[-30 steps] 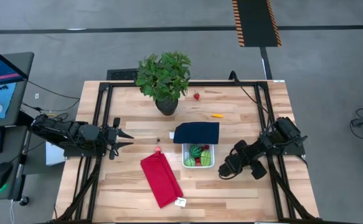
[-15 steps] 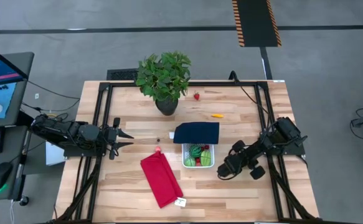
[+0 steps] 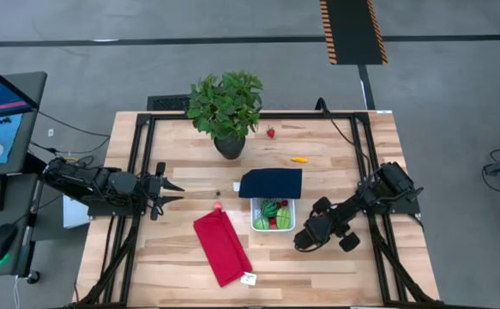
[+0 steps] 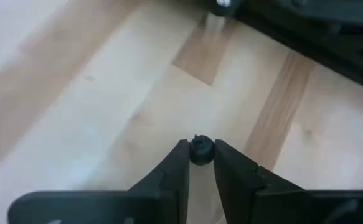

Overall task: Pick and placing Produce into tupperware
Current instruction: Put the right blueberry into the bin

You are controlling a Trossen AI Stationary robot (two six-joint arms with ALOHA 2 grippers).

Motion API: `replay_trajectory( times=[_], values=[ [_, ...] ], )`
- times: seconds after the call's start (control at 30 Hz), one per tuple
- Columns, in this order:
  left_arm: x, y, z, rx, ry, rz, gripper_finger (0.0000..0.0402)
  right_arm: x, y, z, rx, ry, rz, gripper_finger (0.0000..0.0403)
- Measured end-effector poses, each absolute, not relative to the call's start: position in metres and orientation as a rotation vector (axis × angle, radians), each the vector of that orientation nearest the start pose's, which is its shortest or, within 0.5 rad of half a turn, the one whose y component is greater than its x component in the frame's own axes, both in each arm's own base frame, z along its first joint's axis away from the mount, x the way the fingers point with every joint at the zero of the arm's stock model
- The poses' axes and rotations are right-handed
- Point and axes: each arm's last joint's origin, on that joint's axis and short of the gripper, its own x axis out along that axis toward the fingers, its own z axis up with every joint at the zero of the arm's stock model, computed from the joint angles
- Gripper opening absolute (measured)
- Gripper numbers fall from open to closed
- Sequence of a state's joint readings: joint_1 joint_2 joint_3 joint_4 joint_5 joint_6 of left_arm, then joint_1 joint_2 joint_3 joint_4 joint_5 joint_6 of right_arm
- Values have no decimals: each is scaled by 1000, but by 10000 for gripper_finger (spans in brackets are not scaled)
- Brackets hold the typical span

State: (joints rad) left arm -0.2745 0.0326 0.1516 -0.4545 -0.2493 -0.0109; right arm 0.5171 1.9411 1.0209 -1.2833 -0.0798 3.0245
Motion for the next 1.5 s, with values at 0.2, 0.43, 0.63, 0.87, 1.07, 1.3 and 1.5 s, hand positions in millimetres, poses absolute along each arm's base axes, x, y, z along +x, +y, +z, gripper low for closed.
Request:
replay_trajectory(
  times=[0.2, 0.43, 0.63, 0.87, 1.07, 1.3, 1.5],
  values=[
    [82, -16, 169, 76, 324, -23, 100, 235, 134, 138, -1574, -630, 3225, 64],
    [82, -16, 169, 76, 324, -23, 100, 252, 147, 172, -1723, -573, 3319, 67],
    [82, -16, 169, 76, 325, -23, 100, 264, 163, 195, -2069, -589, 3427, 68],
    [82, -16, 169, 76, 324, -23, 100, 284, 170, 204, -2403, -916, 3487, 69],
    [82, -16, 169, 76, 324, -23, 100, 306, 166, 211, -2504, -1412, 3479, 69],
    [82, -16, 169, 76, 325, -23, 100, 331, 158, 212, -2550, -2079, 3348, 70],
    [82, -16, 169, 76, 324, -23, 100, 342, 151, 212, -2581, -2348, 3179, 70]
  ],
)
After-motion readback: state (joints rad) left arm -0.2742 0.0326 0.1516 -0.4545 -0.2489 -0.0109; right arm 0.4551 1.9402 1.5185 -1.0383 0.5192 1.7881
